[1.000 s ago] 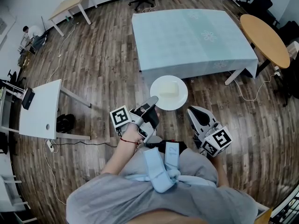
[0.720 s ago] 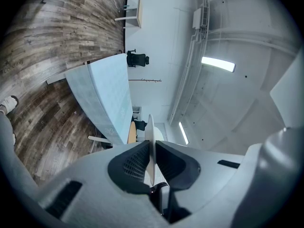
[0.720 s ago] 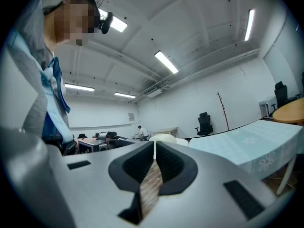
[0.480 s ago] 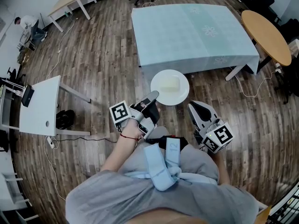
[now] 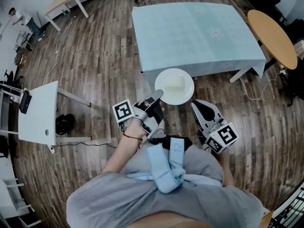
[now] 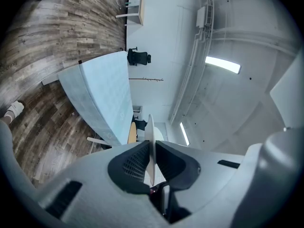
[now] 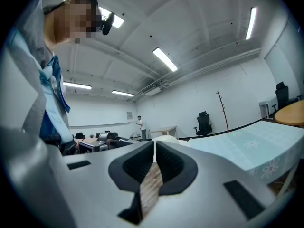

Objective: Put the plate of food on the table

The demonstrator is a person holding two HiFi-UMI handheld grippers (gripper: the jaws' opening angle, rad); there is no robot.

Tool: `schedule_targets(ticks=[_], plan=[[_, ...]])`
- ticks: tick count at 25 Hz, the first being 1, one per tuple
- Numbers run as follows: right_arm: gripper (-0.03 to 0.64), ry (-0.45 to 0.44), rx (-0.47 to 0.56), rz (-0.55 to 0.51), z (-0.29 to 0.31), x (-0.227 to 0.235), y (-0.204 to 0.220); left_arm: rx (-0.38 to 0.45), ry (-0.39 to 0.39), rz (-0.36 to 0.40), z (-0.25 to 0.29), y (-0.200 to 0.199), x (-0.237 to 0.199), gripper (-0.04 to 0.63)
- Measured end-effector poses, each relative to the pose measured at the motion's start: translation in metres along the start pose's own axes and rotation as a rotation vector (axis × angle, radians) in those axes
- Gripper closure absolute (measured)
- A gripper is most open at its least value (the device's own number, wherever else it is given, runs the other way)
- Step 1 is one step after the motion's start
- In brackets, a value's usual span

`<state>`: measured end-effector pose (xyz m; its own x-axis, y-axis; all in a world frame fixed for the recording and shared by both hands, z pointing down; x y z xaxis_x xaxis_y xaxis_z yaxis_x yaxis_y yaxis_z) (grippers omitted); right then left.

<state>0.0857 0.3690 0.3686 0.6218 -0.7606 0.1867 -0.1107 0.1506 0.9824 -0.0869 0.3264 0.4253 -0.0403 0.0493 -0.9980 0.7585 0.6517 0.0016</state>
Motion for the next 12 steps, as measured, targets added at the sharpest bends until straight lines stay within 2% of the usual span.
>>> schedule_targets(ticks=[5, 12], plan=[[0.583, 0.017, 0.013, -0.002, 0.049, 0.040, -0.027, -0.013, 0.012, -0.004, 0.044, -0.050, 0.014, 0.565], [0.583, 0.049, 0.022, -0.005, 0.096, 0.069, -0.038, -0.015, 0.014, -0.005, 0.067, -0.103, 0.018, 0.565]])
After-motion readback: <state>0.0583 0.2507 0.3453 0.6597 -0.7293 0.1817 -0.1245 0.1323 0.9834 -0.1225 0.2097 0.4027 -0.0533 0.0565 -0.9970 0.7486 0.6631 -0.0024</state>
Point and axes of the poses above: the fingertips, and each gripper's own axes: z forward along the fingers, x to its right, y out of its underside, the point moved 4 cm from there along -z, backward along the fingers, and after that the axes turned 1 degree about -y, right-handed, at the moved point
